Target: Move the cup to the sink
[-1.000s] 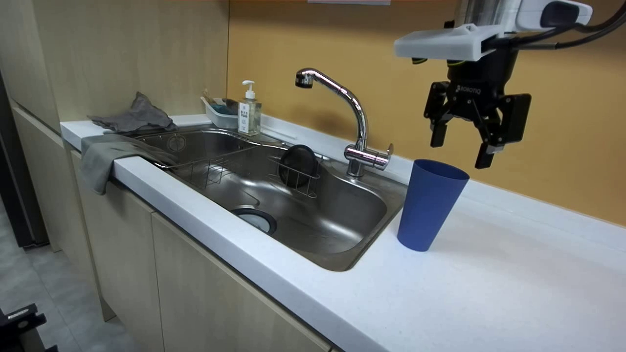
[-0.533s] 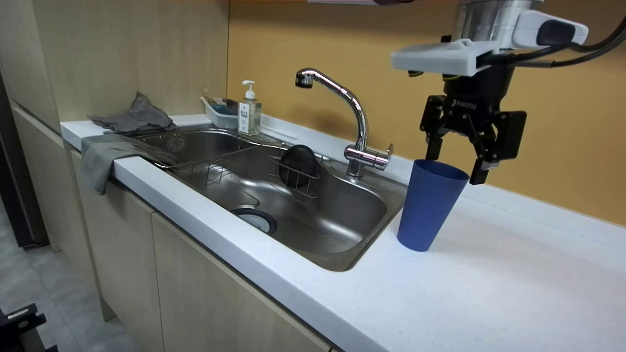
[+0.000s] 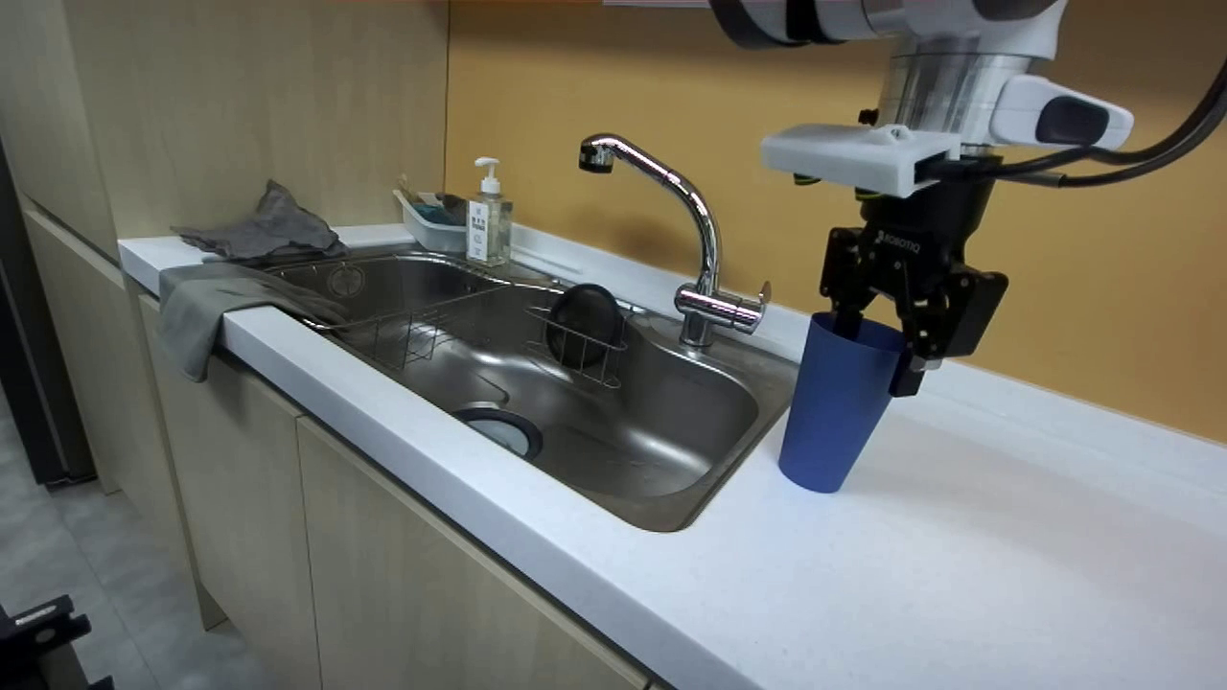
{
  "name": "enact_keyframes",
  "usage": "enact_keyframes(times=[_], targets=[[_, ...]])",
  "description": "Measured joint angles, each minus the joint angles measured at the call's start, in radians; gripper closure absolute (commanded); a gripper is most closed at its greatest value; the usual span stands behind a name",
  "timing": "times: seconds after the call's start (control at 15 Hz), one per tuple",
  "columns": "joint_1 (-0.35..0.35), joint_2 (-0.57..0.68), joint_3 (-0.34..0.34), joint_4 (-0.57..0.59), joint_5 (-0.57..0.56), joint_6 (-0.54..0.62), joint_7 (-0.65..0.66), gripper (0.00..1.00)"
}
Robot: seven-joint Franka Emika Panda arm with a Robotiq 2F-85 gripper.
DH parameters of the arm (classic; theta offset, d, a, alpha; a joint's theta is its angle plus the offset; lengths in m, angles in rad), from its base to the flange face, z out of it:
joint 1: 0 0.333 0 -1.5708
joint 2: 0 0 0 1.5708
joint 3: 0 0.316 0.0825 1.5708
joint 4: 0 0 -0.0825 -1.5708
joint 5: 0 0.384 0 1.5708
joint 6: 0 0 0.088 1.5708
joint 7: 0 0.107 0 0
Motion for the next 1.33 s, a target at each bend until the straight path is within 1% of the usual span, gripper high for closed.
enact_keyframes(times=[0.13, 0.33, 0.4, 0.47, 0.93, 1.33], targets=[[0.0, 0.009, 0.0, 0.0, 0.009, 0.014, -0.001, 0.68], [0.001, 0.011, 0.0, 0.0, 0.011, 0.029, -0.002, 0.89], [0.001, 0.011, 0.0, 0.0, 0.011, 0.033, -0.002, 0.95], [0.002, 0.011, 0.0, 0.0, 0.011, 0.036, -0.003, 0.99], [0.029, 0.008, 0.01, 0.0, 0.015, 0.05, -0.059, 0.99], [0.067, 0.027, 0.07, 0.019, 0.061, 0.053, -0.176, 0.99]])
